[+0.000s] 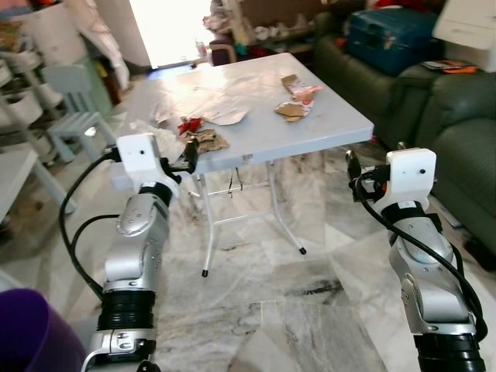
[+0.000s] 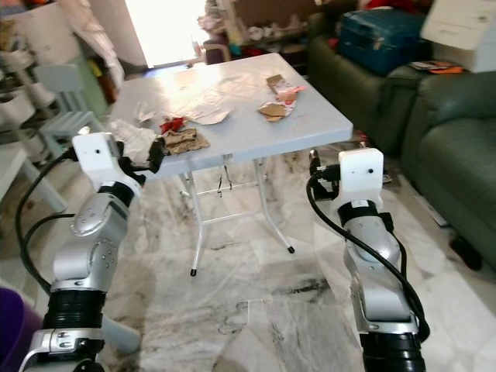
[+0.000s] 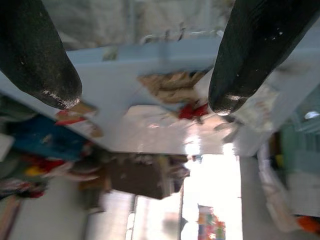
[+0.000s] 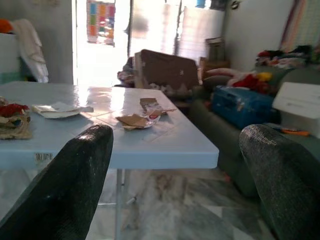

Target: Picking trash to rubbish bin

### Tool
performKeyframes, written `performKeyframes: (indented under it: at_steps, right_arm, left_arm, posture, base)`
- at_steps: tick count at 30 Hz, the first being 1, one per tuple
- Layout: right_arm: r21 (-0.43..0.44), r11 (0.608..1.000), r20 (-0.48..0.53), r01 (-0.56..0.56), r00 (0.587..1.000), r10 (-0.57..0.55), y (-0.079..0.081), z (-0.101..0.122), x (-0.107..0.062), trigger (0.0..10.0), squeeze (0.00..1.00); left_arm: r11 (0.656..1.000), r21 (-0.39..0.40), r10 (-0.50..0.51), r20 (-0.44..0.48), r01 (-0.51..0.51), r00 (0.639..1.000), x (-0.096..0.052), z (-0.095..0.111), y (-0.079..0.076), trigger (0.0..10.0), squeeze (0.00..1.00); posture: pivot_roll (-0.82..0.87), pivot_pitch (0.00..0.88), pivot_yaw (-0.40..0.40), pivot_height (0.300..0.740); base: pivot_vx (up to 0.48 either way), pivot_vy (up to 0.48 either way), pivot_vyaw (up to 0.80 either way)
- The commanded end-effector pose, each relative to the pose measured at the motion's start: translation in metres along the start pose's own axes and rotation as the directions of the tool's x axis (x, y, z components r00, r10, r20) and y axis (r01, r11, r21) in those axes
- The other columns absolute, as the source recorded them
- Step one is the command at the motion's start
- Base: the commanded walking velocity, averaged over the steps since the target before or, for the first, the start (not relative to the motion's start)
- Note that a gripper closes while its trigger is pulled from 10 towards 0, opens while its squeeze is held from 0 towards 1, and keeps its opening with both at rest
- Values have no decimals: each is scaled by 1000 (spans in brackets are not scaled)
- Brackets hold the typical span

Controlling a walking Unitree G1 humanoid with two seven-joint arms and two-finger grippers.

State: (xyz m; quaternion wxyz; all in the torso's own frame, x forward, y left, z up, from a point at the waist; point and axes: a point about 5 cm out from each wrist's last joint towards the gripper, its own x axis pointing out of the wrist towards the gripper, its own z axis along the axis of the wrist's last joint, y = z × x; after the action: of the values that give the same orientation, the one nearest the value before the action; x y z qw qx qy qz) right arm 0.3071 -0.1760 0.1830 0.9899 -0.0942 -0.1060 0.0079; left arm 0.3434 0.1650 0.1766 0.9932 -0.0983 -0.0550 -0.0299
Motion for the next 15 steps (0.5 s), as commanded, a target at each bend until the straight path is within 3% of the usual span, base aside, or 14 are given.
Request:
performKeyframes:
  at_steps: [1,10,15]
  right_arm:
    - [-6,1000,5,7,1000,-7,-3,1,0,10000,0]
    - [-8,1000,6,5,1000,-5,-3,1,0,10000,0]
    - [-11,1000,6,8,1000,-8,-5,1,1,10000,0]
  left_arm:
    - [1000,-7,-18,5,18,1000,4,3,-8,10000,0]
    - [1000,-10,-12,5,12,1000,4,2,-8,10000,0]
    - [1000,-17,5,28,-5,1000,5,4,-7,10000,0]
  posture:
    - [-45,0,76,740]
    - [-46,0,73,740]
    - [-51,0,72,740]
  base:
    - [0,-428,0]
    - [0,-435,0]
    - [0,0,0]
